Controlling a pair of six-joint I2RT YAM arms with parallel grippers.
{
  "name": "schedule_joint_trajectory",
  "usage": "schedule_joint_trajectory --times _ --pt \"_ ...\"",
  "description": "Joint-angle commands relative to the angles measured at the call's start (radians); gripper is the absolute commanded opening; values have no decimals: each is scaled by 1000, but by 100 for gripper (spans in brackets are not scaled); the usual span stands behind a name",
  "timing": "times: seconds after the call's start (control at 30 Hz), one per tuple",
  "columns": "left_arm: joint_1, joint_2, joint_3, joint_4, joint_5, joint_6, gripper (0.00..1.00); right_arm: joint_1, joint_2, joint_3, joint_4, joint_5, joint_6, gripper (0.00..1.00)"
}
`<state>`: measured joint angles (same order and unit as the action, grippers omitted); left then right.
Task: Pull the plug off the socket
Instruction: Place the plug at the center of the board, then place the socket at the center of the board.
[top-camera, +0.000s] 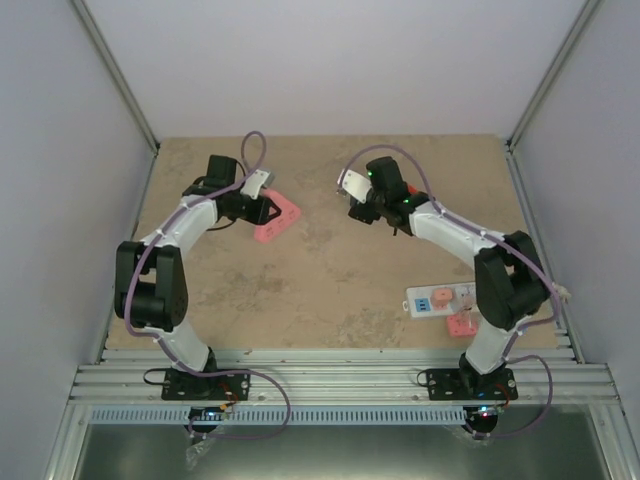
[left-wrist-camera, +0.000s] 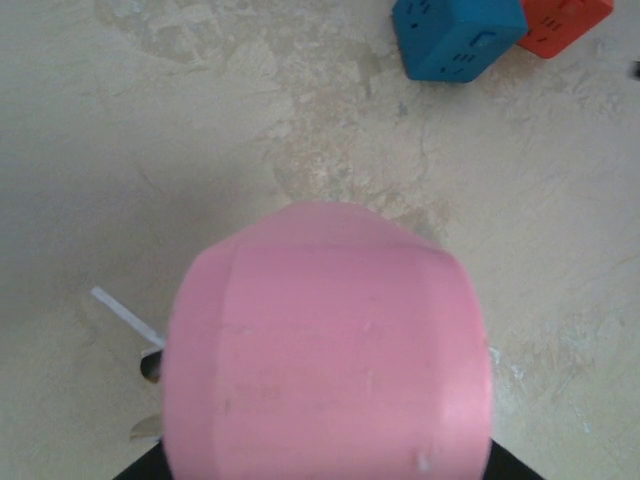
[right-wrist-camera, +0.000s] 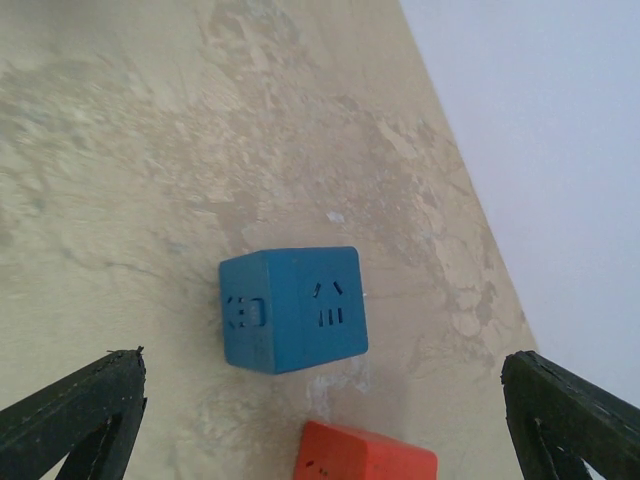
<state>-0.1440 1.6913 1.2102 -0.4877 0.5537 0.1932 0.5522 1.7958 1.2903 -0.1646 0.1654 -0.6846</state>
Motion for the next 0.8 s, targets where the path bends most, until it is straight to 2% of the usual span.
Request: schedule_joint_trajectory --times 0.0,0.23,0.33,0.57,0.77 --pt "42 10 43 -2 -10 -9 0 3 -111 -64 -58 -82 43 98" --pt "139 48 131 -48 33 -26 0 -5 -254 -200 -50 -155 46 98" --pt "225 74 145 -23 32 -70 0 -10 -294 -252 -23 -193 48 98" --pt "368 146 171 69 44 -223 0 -16 -300 -296 25 -205 40 98" --pt "424 225 204 125 70 -289 0 -19 -307 -323 47 -206 34 98"
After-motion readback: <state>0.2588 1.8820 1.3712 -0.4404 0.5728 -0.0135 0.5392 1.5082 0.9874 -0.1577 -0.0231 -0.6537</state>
